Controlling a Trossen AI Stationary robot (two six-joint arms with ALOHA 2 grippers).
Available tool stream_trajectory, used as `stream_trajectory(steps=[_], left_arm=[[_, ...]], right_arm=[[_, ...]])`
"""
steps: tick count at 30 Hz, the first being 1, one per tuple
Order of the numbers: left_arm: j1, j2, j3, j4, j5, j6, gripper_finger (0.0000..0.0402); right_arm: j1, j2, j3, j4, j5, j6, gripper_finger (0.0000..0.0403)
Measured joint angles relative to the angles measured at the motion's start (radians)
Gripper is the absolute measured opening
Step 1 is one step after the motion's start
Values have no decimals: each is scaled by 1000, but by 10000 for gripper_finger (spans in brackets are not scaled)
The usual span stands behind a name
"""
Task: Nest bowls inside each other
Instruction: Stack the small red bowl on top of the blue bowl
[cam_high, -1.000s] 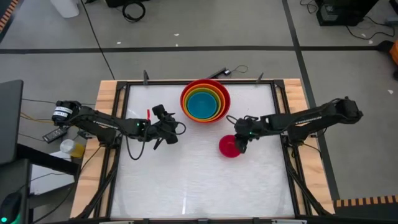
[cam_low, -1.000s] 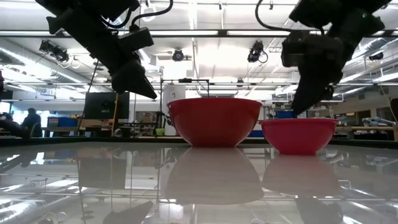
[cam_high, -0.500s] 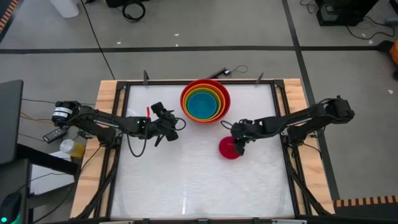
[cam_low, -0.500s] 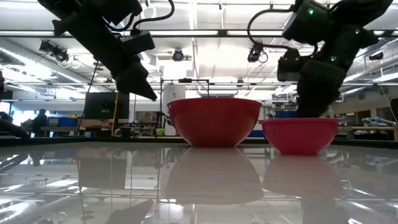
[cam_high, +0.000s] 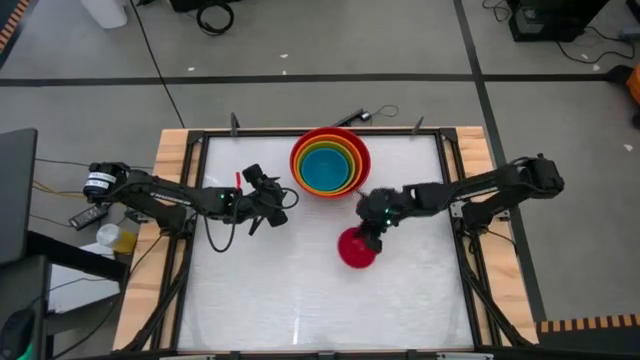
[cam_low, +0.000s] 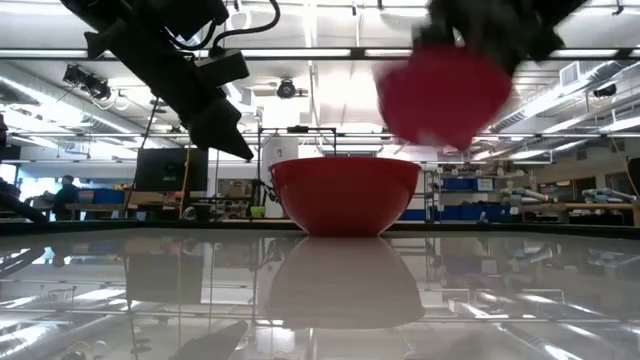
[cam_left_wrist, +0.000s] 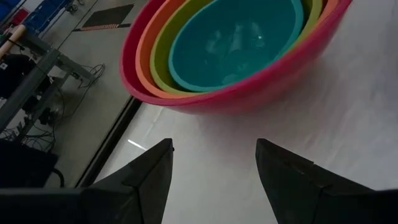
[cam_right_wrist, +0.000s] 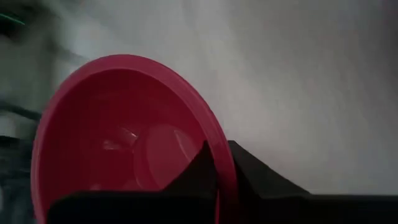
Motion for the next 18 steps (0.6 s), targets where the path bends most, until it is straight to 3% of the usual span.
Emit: stream_trajectory(steps=[2,8,10,13,18], left_arm=[[10,0,0,14,0,-2,231],[28,0,0,16,0,-50,231],[28,0,0,15,0,-50,231],[26,0,0,12,0,-43,231],[26,0,0,-3,0,-39,231]], right_arm=[[-15,-28,69,13,51,-79,31],[-103,-20,255,82,540,-293,18],[-152,20,297,86,635,-292,19],[-229,105,335,80,651,-279,24],[-318,235,355,72,565,-220,30]])
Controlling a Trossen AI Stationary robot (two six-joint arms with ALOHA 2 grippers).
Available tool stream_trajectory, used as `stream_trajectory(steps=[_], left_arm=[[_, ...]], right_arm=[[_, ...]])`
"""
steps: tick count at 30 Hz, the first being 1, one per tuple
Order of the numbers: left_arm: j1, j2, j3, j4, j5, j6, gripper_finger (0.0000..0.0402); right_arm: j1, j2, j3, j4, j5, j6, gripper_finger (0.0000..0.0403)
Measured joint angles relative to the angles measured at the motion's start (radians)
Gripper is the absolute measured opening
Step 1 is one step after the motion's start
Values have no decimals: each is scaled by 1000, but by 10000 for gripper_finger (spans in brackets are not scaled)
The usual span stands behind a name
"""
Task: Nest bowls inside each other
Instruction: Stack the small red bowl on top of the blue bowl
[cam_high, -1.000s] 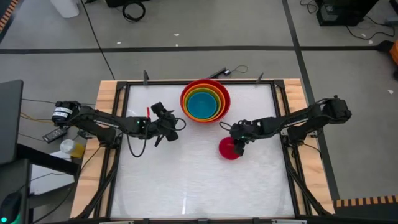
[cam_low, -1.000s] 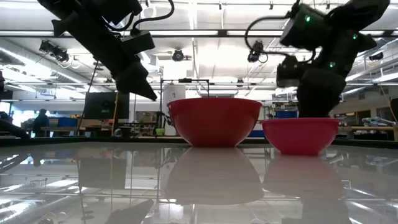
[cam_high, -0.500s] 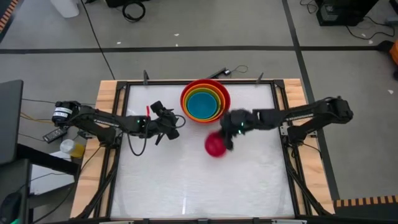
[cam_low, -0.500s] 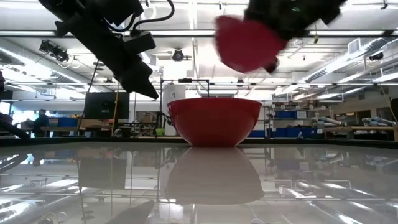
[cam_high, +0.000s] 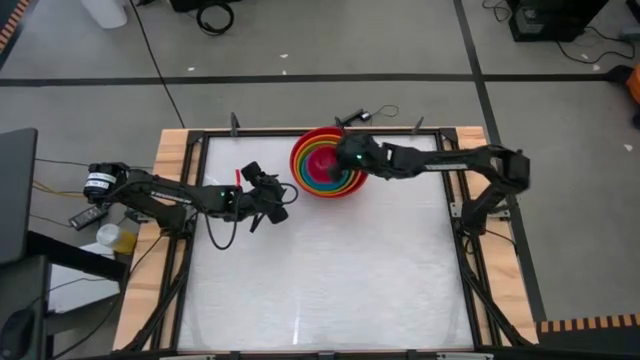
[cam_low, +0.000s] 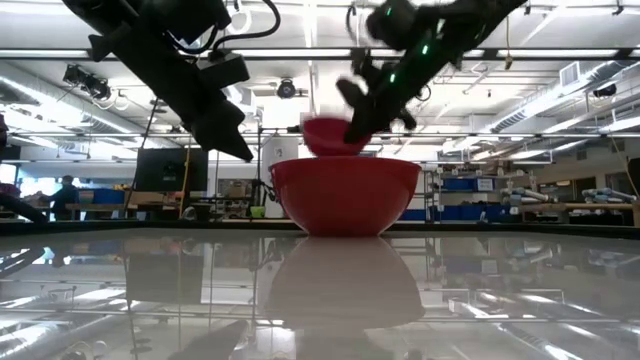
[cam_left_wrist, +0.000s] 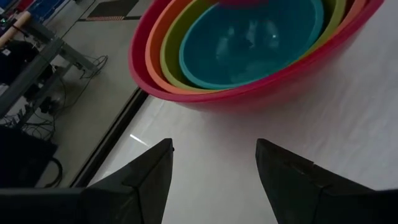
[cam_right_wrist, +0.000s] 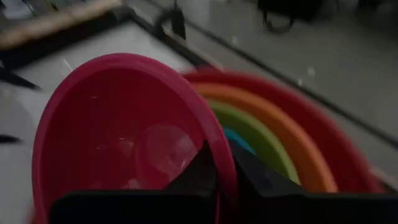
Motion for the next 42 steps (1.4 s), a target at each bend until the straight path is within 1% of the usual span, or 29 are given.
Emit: stream_trajectory(steps=[5,10,12,16,19,22,25,28,30,33,35,37,42], left_arm=[[0,0,0,-21,0,0,231],[0,0,0,-19,0,-2,231],[0,0,0,-16,0,-4,231],[0,0,0,-16,0,-12,231],[0,0,0,-16,0,-12,231],[0,0,0,-19,0,-12,231],[-6,0,0,-46,9,-18,231],[-32,0,0,-57,13,-9,231],[-51,0,0,-49,8,5,231],[-55,0,0,-22,0,5,231],[-53,0,0,7,-3,5,231],[-50,0,0,35,-2,5,231],[-47,0,0,52,-2,7,231]], right_arm=[[-53,80,-1,-16,-50,33,54],[-85,98,-1,-48,-101,36,91],[-93,82,-1,-43,-130,33,108],[-92,25,-1,-30,-129,-2,140],[-85,-30,-1,-30,-104,-15,155],[-73,-89,0,-59,-66,-38,159],[-45,-161,-1,-145,-34,-78,156],[21,-251,-58,-151,-33,-106,150],[67,-298,-128,-88,-31,-89,139],[92,-322,-228,46,23,-87,115],[62,-306,-262,132,51,-90,93],[15,-260,-268,177,51,-93,70],[-81,-85,-261,222,-18,-94,21]])
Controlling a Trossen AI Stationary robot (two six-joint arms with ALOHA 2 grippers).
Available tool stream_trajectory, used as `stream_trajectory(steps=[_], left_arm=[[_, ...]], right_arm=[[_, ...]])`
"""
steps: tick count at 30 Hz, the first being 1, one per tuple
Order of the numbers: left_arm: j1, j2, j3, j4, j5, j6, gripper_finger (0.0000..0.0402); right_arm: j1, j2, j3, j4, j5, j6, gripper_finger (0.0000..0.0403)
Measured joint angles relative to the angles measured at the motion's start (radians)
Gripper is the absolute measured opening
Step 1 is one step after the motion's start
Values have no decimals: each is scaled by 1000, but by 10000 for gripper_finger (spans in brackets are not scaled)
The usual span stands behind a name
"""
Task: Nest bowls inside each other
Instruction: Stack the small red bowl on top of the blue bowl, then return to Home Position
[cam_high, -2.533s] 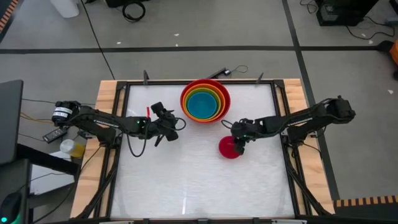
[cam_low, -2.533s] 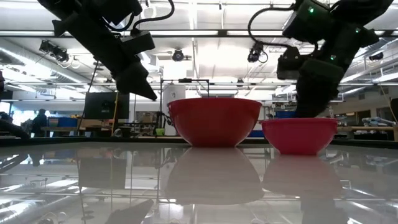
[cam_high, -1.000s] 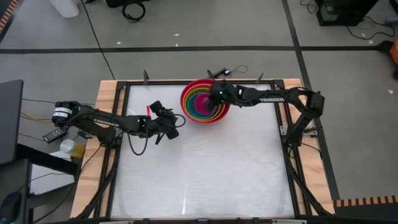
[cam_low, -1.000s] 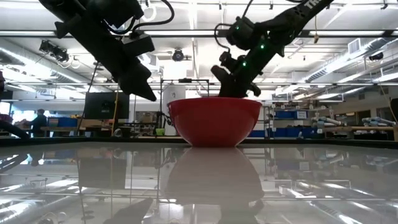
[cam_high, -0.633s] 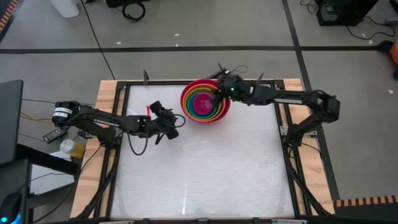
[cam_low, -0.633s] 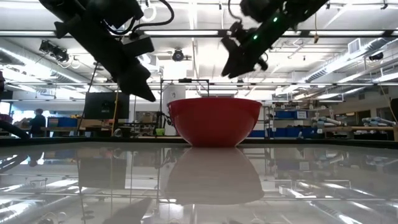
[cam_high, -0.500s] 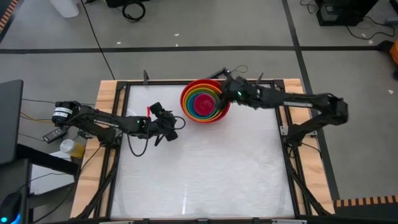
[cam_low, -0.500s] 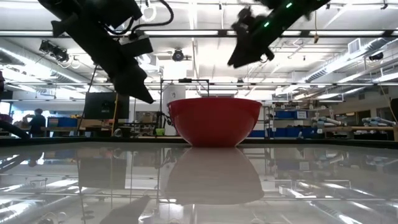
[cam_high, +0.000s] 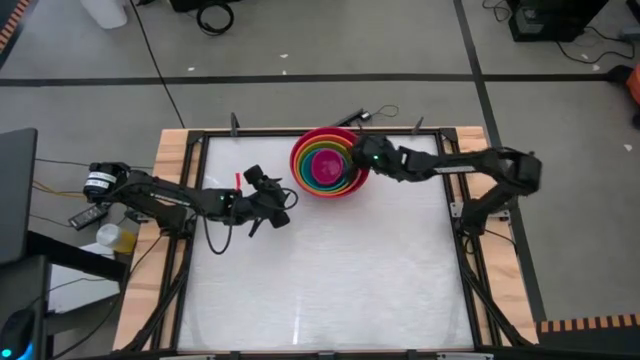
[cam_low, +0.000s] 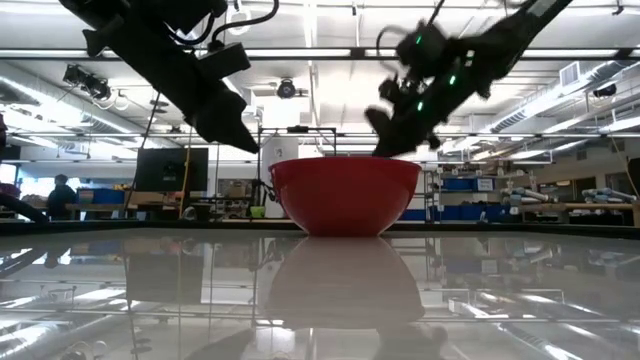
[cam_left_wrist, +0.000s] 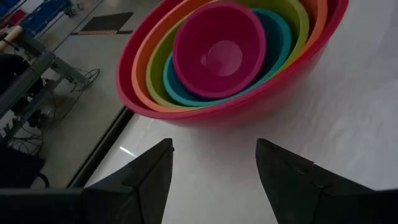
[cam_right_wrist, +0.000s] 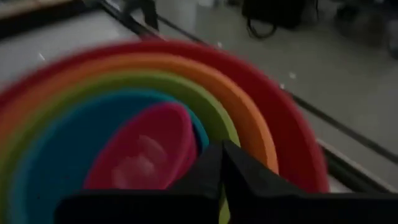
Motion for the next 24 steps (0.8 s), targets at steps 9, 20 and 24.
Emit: stream_trajectory(steps=[9,20,24], left_arm=[[11,0,0,-40,0,0,231],[-63,-37,0,4,23,-12,231],[-127,-102,8,120,141,35,231]], right_arm=[[-78,76,1,18,-363,-6,16],[18,-310,-11,-75,-371,-70,15],[159,-448,-73,-31,-398,-49,10]])
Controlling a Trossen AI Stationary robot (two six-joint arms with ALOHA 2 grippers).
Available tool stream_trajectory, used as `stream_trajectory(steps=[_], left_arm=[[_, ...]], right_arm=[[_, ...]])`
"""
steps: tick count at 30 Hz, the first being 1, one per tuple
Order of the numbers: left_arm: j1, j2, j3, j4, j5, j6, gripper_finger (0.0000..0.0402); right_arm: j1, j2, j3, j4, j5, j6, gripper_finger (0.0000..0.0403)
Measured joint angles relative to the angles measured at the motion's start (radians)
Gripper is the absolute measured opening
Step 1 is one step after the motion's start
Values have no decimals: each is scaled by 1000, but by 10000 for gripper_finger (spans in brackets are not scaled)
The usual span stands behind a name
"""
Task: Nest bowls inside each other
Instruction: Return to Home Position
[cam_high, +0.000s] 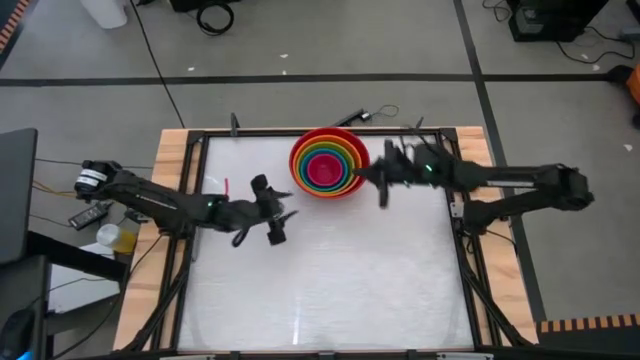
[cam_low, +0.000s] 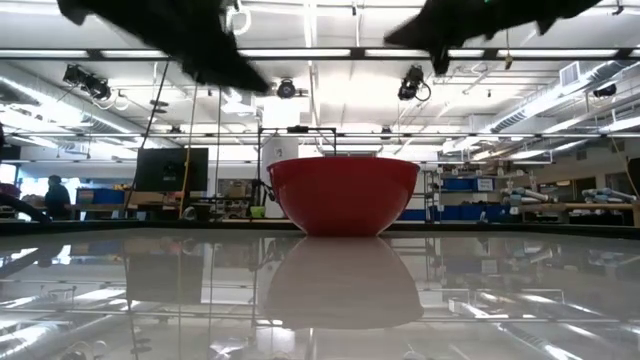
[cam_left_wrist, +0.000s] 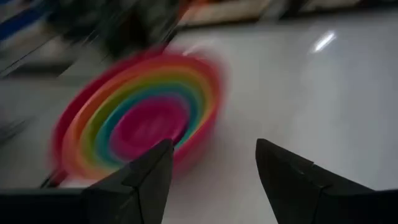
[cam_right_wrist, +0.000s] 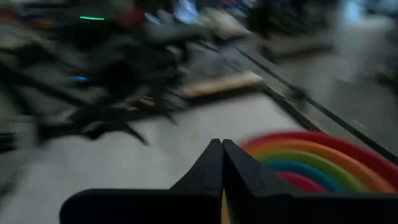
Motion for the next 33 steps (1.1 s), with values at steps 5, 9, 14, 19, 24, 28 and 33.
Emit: stream_trajectory(steps=[5,9,14,19,24,28,33], left_arm=[[-87,-75,0,199,152,22,227],[-193,-82,1,345,214,95,202],[-253,-99,0,370,177,159,158],[-259,-269,0,281,150,226,115],[-214,-448,-100,244,142,178,89],[-191,-567,-290,297,144,91,75],[-157,-723,-530,525,119,69,65]], right_arm=[[216,-90,-122,168,12,49,5],[379,-73,-201,318,101,62,5],[506,-74,-229,358,232,14,5],[536,-211,-229,282,291,-72,6],[523,-415,-228,50,339,-83,7],[524,-530,-249,-83,366,-58,7],[524,-602,-372,-47,373,-18,8]])
